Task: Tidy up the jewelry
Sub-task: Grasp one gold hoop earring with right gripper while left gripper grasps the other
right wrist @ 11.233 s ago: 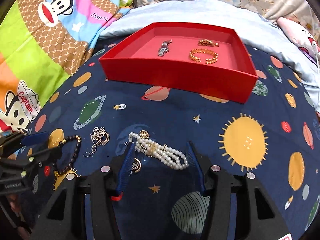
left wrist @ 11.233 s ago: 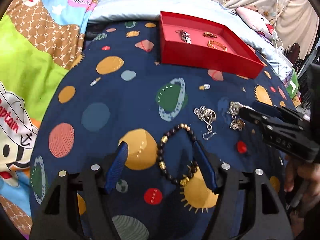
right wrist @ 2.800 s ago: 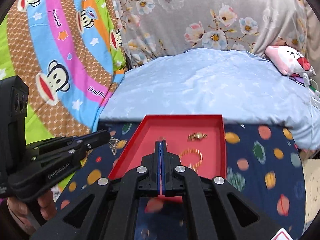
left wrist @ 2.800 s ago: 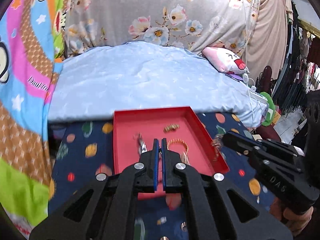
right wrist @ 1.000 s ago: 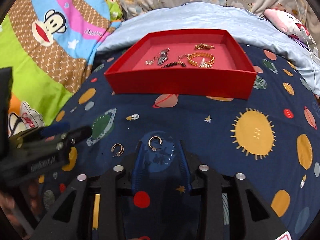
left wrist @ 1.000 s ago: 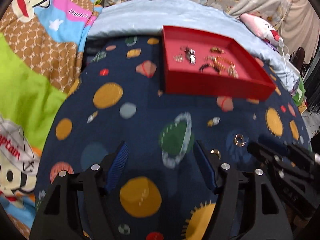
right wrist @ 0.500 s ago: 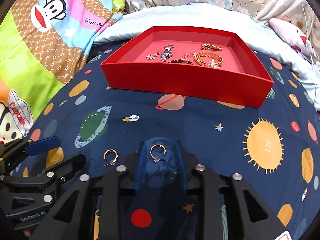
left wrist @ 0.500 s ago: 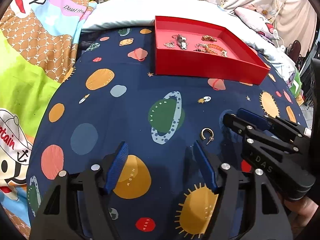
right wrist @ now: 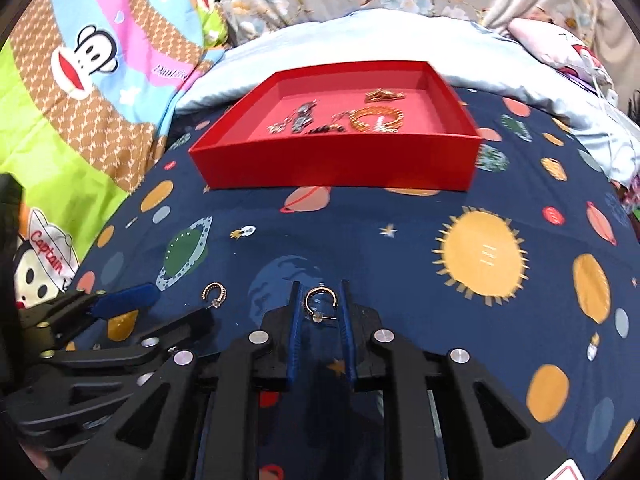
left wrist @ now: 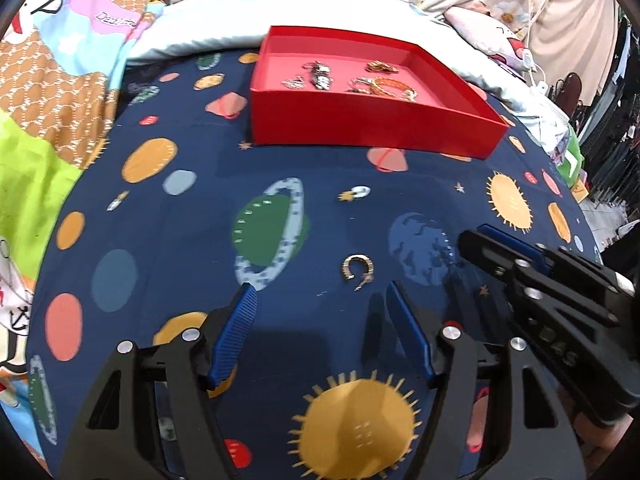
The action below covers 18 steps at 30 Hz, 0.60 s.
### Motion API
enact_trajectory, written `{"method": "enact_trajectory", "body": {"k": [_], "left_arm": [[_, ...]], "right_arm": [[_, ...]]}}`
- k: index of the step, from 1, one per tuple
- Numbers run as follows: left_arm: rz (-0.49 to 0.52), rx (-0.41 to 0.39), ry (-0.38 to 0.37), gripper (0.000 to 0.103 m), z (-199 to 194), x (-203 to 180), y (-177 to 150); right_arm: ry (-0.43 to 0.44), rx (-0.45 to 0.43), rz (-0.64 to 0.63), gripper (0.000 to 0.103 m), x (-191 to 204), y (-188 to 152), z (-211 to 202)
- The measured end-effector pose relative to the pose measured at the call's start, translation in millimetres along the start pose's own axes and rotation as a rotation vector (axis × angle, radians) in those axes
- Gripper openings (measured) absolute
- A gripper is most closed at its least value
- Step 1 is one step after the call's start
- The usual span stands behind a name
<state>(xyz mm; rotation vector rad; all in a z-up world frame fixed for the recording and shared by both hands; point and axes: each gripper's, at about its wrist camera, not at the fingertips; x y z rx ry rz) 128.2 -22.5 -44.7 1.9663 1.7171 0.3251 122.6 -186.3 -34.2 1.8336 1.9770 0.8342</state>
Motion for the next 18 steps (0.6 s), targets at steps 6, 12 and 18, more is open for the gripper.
{"method": "enact_trajectory", "body": {"k": [6,12,18], "left_arm": [[0.03,-0.038,0.007,0.05,4,-9,3],[0.061,-0.054,0.015,0.034,6,-16,3],[0.075,-0.056,0.005,0.024,7,-21,3]], "right_arm": [[0.012,-0.013,0.045,0.016,-12,-2,-14],[0.023,-0.016,0.053,0.016,-14,-5,-14],[0.029,-0.014,0.06,0.016,-16,-6,-14]]}}
Point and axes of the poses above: each gripper's, at about its wrist camera, not at the fingertips, and z roughly the way its jaws point, x to its left, y to its top, and after that the axes turned 2 degrees about x, right-handed
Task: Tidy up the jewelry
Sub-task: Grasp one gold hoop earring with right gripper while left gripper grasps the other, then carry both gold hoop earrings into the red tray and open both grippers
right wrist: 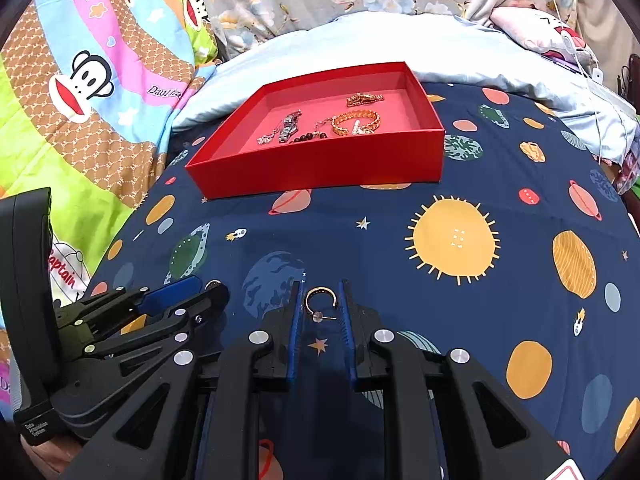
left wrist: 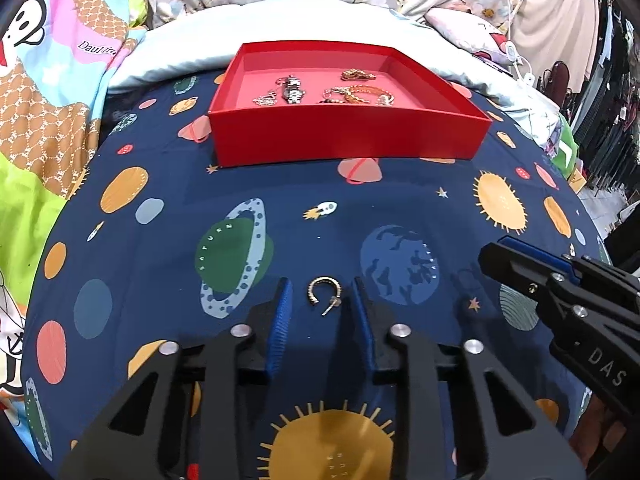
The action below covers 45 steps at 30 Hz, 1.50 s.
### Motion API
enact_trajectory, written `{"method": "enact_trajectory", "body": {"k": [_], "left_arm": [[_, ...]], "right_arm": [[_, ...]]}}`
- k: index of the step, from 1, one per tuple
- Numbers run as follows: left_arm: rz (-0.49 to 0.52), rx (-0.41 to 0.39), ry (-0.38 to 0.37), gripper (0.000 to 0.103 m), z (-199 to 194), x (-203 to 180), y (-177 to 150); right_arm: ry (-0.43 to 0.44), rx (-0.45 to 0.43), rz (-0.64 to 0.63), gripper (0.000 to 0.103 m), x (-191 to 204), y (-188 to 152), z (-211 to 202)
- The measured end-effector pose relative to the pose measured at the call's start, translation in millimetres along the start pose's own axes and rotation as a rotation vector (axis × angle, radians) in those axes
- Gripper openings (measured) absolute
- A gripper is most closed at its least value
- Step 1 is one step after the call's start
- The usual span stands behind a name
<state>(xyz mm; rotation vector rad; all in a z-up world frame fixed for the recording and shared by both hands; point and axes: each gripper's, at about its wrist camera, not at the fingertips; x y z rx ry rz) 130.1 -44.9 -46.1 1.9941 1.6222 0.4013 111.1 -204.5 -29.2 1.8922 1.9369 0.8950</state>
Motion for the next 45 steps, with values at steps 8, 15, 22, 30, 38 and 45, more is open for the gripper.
{"method": "enact_trajectory", "body": {"k": [8,15,22,30,38,45], "left_arm": [[-0.008,0.003,-0.018,0.016,1,-1,0],[-0.021,0.005,-0.037,0.016,-4,-1,1],[-0.029,-0.023,-0.053,0.016,-23,0,7],[-0.043,-0.068,-0.073,0.016,-47,3,21],[-0.052,-0.122,-0.068,0.016,-59,10,51],[-0.046,-0.195,-0.043,0.016,-59,15,93]], "right_arm": [[0.001,-0.004,-0.001,0.016,1,-1,-2],[0.005,-0.016,-0.004,0.016,3,0,-9],[0.012,-0.043,-0.016,0.016,8,5,-22],[0.021,-0.087,-0.027,0.016,12,15,-41],[0.014,-0.13,-0.047,0.016,12,37,-49],[0.001,-0.189,-0.064,0.016,3,83,-44]]}}
Point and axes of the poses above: each gripper's, at about its wrist camera, not at the fingertips, and z roughly the way its jaws point, x to its left, y to its top, and after that the axes turned 2 degrees about x, right-handed
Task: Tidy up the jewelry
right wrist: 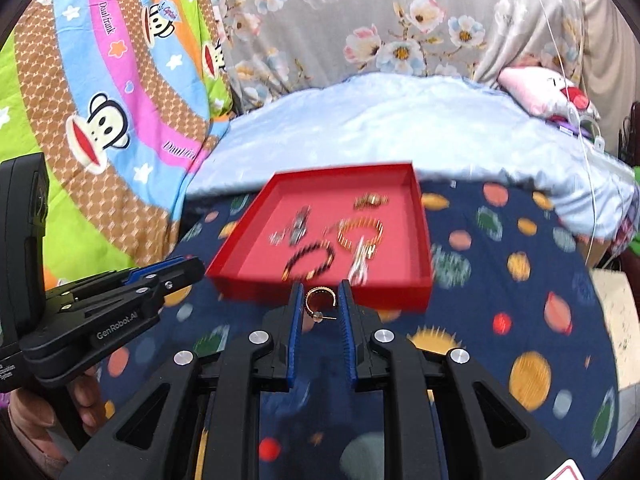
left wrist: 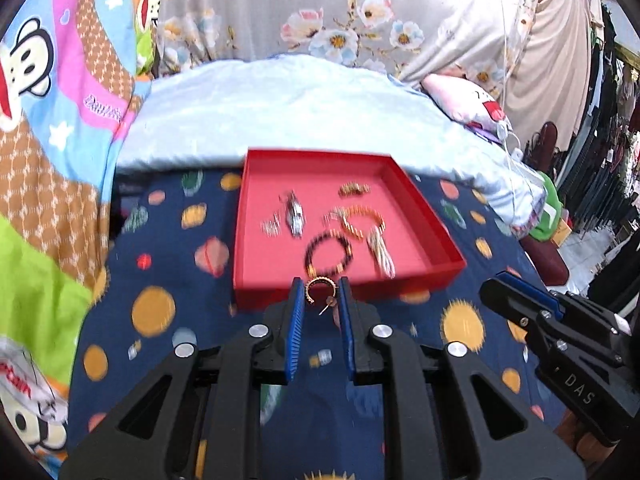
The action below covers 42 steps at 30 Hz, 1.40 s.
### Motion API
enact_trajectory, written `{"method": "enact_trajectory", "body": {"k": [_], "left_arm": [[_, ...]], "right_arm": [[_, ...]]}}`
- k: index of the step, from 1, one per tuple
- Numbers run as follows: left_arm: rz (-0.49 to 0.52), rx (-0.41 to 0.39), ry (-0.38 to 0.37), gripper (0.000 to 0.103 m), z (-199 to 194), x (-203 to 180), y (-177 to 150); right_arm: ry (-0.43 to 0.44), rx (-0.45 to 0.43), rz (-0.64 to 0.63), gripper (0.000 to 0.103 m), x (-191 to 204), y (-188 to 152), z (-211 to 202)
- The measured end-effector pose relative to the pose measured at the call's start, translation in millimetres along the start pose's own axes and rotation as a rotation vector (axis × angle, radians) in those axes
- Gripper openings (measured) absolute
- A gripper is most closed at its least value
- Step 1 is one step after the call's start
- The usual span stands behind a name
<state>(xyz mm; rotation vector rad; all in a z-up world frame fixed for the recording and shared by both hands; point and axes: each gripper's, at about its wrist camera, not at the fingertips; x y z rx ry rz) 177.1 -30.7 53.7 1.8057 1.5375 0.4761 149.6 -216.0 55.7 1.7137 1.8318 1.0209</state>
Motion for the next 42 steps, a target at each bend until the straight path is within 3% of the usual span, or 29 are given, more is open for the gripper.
{"method": "enact_trajectory", "body": {"k": [7,11,21,34,35,37,38,39,42], "left_arm": [[0.004,-0.047,0.02,0.016,28,-2,41],[-0.012,-0.035,0.023,0.016,55,3,57],[-0.023,0.029,0.055,0.016,106,11,56],[-0.044,0.069,0.08,0.016,128,19,51],[-0.048,0.07,0.082,0.018,128,19,50],[-0.061,0.072,0.1,0.032,129,21,50],[-0.071,0.065,0.112,0.051,128,23,50],[-0.078,0.057,0.12,0.062,127,24,50],[-0.089,0.032,0.116,0.063,117,25,50]], "right_arm": [[-0.016,-0.024,0.013,0.016,-20,45,38],[-0.026,-0.009,0.016,0.016,-29,57,65],[-0.05,0.06,0.029,0.016,-45,54,117],[-0.059,0.082,0.045,0.018,-50,43,134],[-0.063,0.077,0.047,0.02,-50,43,133],[-0.068,0.071,0.048,0.024,-51,43,131],[-0.071,0.068,0.048,0.026,-51,43,129],[-0.074,0.063,0.049,0.027,-51,43,126],[-0.077,0.043,0.055,0.032,-51,44,115]]}}
Point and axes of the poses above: each gripper's, at about its wrist camera, not at the fingertips, and z roughly the way its jaws point, x to its left, y to its top, and after that the axes turned 2 degrees about x, right-handed
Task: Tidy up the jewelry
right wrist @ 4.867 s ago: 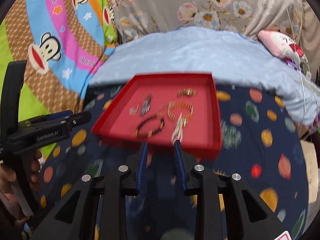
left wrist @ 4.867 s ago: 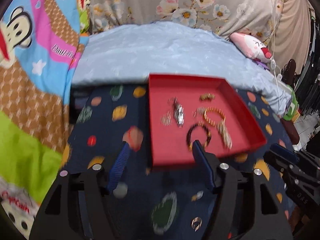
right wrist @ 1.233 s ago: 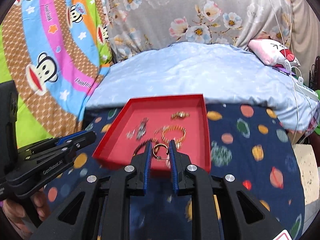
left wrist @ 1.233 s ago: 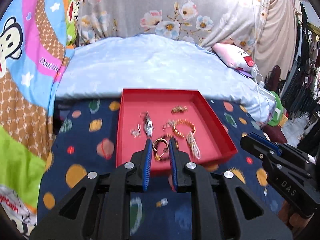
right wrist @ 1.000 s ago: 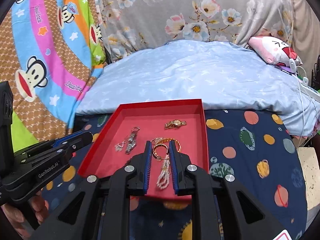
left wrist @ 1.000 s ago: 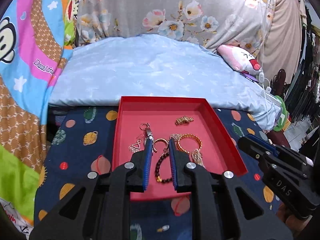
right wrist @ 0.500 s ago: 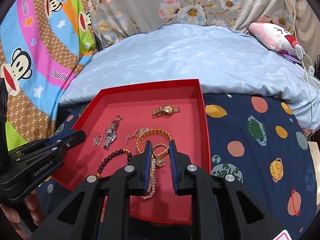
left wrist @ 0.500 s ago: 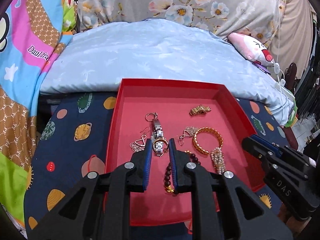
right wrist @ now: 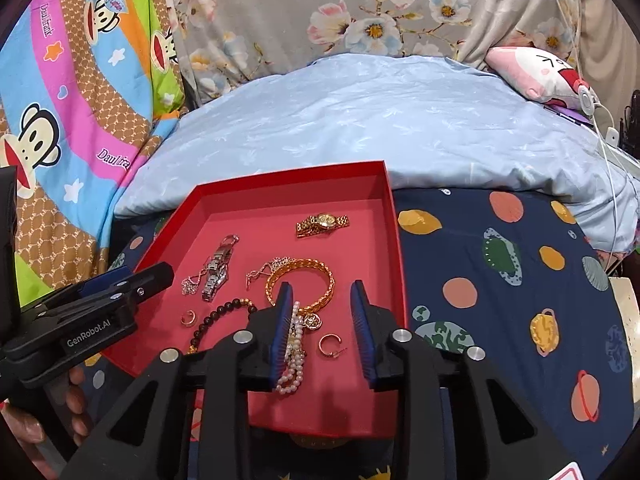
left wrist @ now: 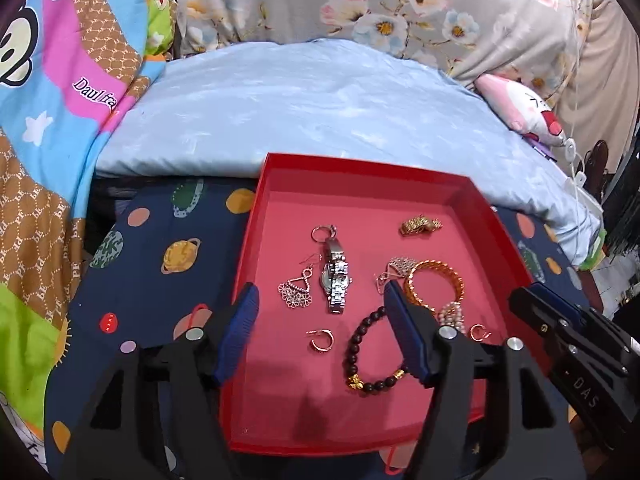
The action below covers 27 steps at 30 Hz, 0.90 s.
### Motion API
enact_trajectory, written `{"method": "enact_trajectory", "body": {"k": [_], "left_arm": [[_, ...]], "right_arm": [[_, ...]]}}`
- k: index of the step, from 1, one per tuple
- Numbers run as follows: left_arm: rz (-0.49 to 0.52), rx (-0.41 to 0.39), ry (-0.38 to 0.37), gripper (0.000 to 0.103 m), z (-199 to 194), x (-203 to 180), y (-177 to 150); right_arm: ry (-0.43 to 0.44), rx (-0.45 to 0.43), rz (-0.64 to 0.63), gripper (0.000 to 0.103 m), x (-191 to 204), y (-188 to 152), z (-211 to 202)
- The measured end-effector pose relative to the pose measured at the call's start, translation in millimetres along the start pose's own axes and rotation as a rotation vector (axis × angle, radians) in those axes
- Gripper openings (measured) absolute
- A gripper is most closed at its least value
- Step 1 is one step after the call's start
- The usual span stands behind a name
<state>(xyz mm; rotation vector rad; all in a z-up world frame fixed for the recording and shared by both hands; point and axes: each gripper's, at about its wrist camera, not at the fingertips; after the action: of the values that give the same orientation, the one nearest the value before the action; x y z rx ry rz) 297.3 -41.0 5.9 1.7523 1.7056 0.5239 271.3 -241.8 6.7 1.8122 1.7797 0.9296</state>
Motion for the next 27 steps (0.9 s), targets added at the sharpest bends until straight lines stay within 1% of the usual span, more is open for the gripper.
{"method": "enact_trajectory", "body": {"k": [1,6,8,10,12,14,16,18,19,23,27], "left_arm": [[-0.001,-0.005,0.001,0.063,-4,0,0],[0.004,-0.03,0.003,0.063,-28,0,-1],[0.016,-0.046,0.02,0.063,-41,-2,-6],[0.034,-0.058,0.043,0.067,-53,-5,-11],[0.052,-0.076,0.069,0.074,-64,-9,-18],[0.072,-0.087,0.09,0.074,-75,-12,-28],[0.072,-0.08,0.088,0.075,-84,-13,-40],[0.063,-0.067,0.084,0.079,-88,-13,-48],[0.06,-0.062,0.088,0.08,-90,-12,-52],[0.058,-0.038,0.094,0.081,-96,-13,-73],[0.057,-0.031,0.111,0.081,-102,-13,-92]], "right_arm": [[0.0,-0.011,0.003,0.034,0,0,-6],[-0.003,-0.05,-0.004,0.041,6,-4,-35],[-0.003,-0.064,-0.005,0.048,10,-8,-49],[-0.01,-0.073,-0.011,0.053,15,-13,-59],[-0.028,-0.08,-0.022,0.056,21,-22,-71],[-0.043,-0.085,-0.031,0.06,26,-31,-79],[-0.051,-0.082,-0.031,0.062,29,-41,-85],[-0.063,-0.078,-0.025,0.064,31,-52,-89],[-0.07,-0.077,-0.024,0.066,32,-57,-91],[-0.092,-0.061,-0.014,0.072,35,-80,-99],[-0.114,-0.047,-0.003,0.074,36,-99,-104]]}}
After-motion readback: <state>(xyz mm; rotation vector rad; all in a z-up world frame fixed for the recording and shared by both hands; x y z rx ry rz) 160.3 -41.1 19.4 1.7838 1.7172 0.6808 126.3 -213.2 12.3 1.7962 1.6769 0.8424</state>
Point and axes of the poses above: each gripper's, at about its wrist camera, not at the fingertips, and z roughly the way its jaws point, x to its left, y to its top, and after that the axes turned 2 degrees about x, right-handed
